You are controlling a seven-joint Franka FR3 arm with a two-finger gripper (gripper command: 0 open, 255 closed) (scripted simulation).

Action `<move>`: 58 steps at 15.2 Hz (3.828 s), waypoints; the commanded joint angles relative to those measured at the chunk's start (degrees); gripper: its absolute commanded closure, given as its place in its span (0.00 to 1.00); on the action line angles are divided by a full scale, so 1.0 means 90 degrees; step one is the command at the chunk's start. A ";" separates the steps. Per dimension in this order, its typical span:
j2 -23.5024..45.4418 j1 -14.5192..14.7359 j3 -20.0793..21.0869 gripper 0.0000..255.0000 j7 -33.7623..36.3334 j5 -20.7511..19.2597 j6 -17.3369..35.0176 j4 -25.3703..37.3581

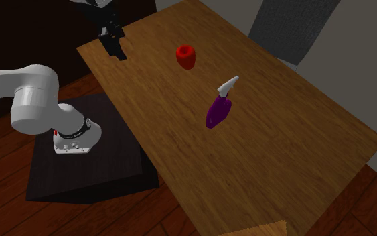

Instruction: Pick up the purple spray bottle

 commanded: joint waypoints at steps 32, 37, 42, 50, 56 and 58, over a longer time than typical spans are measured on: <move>0.5833 -0.0173 -0.1871 0.00 -0.4084 0.0030 0.1054 0.4703; 0.5814 -0.0169 -0.1869 1.00 -0.4095 0.0028 0.1283 0.4456; 0.5813 -0.0171 -0.1871 1.00 -0.4099 0.0029 0.1281 0.4457; 0.5849 -0.0176 -0.1874 1.00 -0.4080 0.0032 0.0927 0.4846; 0.5957 -0.0198 -0.1886 1.00 -0.4073 0.0058 0.0377 0.5500; 0.6009 -0.0209 -0.1891 1.00 -0.4073 0.0071 0.0187 0.5740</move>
